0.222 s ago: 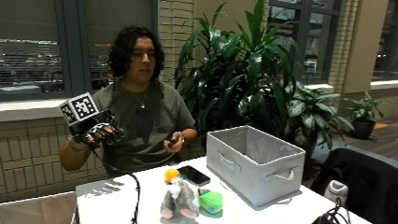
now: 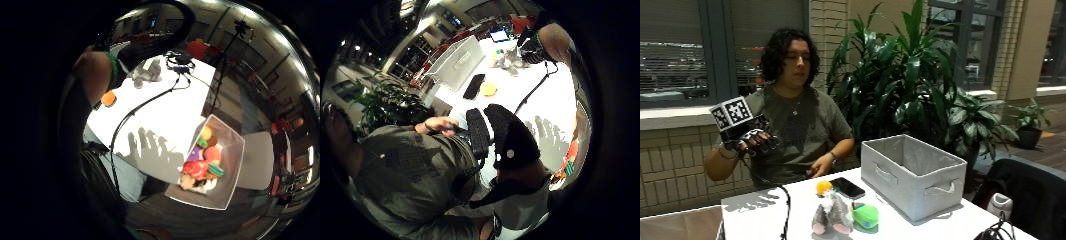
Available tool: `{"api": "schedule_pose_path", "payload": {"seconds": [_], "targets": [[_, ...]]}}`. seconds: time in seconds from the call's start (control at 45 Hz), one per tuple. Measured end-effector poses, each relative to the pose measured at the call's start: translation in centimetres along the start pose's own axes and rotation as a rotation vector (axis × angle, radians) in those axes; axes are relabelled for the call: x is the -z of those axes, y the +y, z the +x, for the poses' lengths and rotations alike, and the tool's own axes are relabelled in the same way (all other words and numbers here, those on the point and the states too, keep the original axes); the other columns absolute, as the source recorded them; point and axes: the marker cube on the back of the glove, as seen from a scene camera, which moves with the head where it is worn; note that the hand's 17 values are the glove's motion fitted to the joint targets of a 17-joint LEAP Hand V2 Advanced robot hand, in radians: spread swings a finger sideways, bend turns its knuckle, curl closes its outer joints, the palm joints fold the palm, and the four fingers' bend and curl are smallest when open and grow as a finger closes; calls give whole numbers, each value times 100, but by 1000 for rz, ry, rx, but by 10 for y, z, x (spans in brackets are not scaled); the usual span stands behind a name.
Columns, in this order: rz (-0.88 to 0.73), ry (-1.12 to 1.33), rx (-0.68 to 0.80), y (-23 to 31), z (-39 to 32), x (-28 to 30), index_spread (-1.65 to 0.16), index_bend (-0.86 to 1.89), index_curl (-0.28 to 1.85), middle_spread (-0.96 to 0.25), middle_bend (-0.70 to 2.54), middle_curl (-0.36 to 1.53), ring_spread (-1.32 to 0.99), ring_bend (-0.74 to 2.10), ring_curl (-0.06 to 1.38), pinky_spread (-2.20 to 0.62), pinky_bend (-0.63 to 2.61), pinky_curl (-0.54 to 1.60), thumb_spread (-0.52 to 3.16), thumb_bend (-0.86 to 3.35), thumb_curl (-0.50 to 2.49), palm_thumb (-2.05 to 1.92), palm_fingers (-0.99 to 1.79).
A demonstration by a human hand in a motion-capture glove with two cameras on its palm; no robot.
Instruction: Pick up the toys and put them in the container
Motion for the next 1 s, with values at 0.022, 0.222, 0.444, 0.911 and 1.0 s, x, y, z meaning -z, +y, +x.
{"api": "schedule_pose_path", "payload": {"seconds": [0.022,0.222,0.444,0.911,1.0], "targets": [[12,-15,4,7,-8,-2,-29,28,17,-19,20,9,-29,52,16,-14,48,19,106,3,5,1,72],[-114,-100,61,-35,-48,-53,-35,24,19,-24,24,14,-36,58,18,-18,48,21,129,2,11,1,76],[-285,95,35,-80,-79,-157,-36,-3,5,-34,52,25,-45,103,35,-37,66,31,139,7,17,12,108],[109,221,112,-153,-112,-114,-33,24,7,-61,135,68,-62,154,67,-49,112,57,138,8,23,26,98],[215,151,210,-195,-156,-72,-32,30,10,-65,142,77,-64,159,73,-51,117,62,142,8,22,25,93]]}}
